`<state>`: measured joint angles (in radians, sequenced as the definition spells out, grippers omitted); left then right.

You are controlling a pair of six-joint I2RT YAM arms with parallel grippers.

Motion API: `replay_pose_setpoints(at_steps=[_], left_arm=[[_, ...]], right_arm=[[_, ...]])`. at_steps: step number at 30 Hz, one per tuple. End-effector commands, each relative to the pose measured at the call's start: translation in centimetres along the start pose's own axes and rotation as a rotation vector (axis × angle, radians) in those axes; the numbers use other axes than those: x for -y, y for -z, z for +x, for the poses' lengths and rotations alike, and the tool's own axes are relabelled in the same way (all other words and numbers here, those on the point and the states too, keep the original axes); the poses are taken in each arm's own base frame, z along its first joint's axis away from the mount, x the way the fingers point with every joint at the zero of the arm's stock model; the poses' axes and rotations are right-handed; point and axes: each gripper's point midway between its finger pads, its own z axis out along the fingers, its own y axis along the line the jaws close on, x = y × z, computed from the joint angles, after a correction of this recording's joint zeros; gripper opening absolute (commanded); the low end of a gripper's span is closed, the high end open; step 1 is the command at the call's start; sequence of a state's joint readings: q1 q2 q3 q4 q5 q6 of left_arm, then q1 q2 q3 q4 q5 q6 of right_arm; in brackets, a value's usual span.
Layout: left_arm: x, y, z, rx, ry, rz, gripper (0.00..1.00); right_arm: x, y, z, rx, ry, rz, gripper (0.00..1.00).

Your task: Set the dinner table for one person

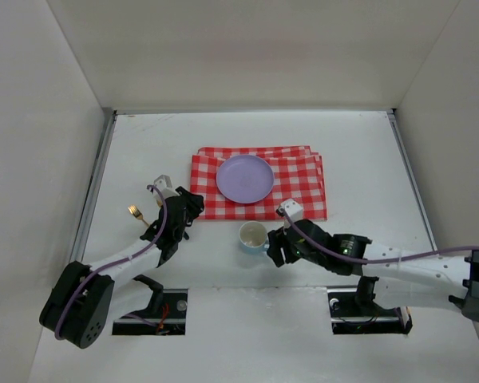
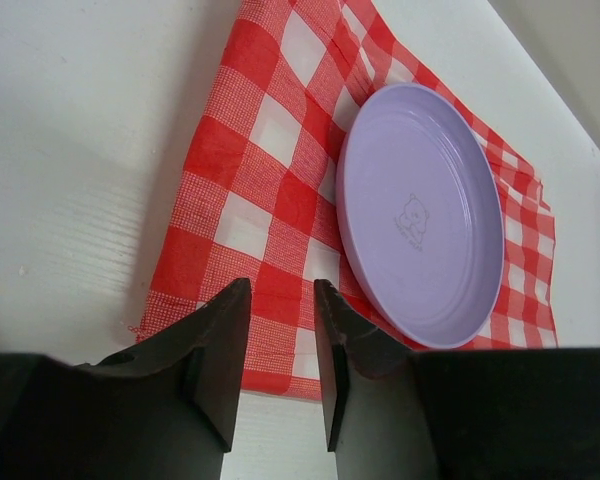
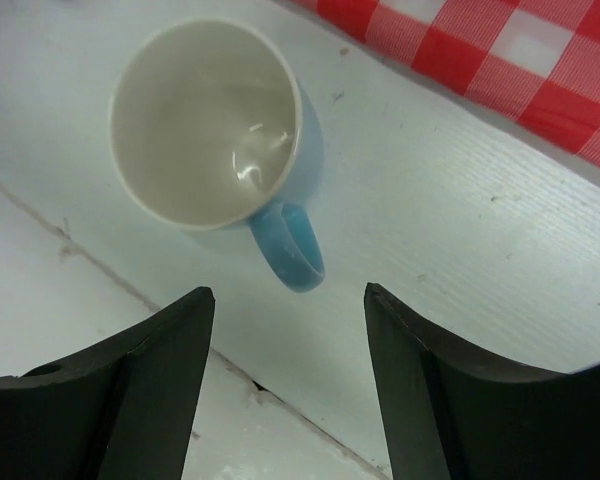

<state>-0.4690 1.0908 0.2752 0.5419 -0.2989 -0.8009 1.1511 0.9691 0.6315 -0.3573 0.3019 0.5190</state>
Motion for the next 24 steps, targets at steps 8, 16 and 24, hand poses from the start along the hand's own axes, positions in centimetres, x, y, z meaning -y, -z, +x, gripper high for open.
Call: replay_pose_setpoints(at_steps=[8,16,24], left_arm=[[0.9,-0.3,-1.3,0.044,0.023,0.028,0.34],[0.9,-0.3,-1.1,0.037,0.028,0.032,0.35],[1.1,-0.4,-0.7,0.025,0.032,0.036,0.35]], right_arm=[[-1.8,-2.6,-1.0,-0.014,0.105,-0.020,0.65],[-2.0,-4.7,-1.2,0.005,0.126,-0.025,0.59],[-2.2,-5.4,-0.1,-0.026,0.134,-0.024,0.22]])
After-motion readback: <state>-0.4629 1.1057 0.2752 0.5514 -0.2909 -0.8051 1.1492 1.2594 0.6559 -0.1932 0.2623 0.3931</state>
